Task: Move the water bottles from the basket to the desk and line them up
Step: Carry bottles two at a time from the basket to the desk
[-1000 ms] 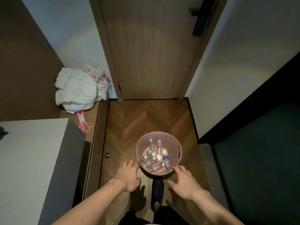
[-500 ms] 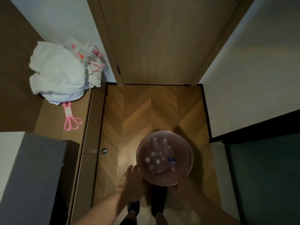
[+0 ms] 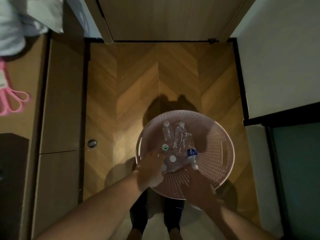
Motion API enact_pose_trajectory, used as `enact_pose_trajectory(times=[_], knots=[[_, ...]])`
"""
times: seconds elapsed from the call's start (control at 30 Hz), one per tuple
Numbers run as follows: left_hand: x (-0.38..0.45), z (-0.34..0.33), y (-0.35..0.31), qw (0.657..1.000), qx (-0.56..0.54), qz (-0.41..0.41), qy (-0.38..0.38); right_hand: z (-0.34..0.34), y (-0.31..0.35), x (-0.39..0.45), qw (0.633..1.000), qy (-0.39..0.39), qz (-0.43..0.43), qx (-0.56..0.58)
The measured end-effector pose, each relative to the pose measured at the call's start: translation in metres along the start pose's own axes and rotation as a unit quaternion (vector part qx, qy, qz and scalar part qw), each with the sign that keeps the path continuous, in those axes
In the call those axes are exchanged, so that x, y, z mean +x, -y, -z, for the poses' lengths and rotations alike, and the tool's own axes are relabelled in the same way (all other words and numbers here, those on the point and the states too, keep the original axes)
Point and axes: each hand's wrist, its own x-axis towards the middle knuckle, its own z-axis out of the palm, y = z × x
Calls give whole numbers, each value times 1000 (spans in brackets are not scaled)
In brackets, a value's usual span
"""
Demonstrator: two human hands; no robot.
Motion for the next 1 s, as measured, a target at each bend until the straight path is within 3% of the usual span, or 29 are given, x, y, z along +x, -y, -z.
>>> enact_pose_trajectory(times=[0.13,0.27,0.5,0.63,0.73,0.87,1.0], knots=[[37,-30,12,998,32,19,44,-17,-3,31,1000,-10,-15,-17],[75,-50,26,999,10,13,28,-30,-8,60,999,-26,15,13],[130,-65,30,994,86,-69,19,-60,-6,115,1000,-5,11,-13],[154,-75,28,991,112,-69,-26,-66,-9,131,999,-2,23,-31],[165,-72,28,990,127,-66,-12,-72,-7,145,999,-13,3,-47],[173,-80,39,991,125,-41,-15,-70,1,152,1000,-14,-10,-1],[158,-65,55,998,52,-18,-41,-63,-8,131,996,-5,-55,66]])
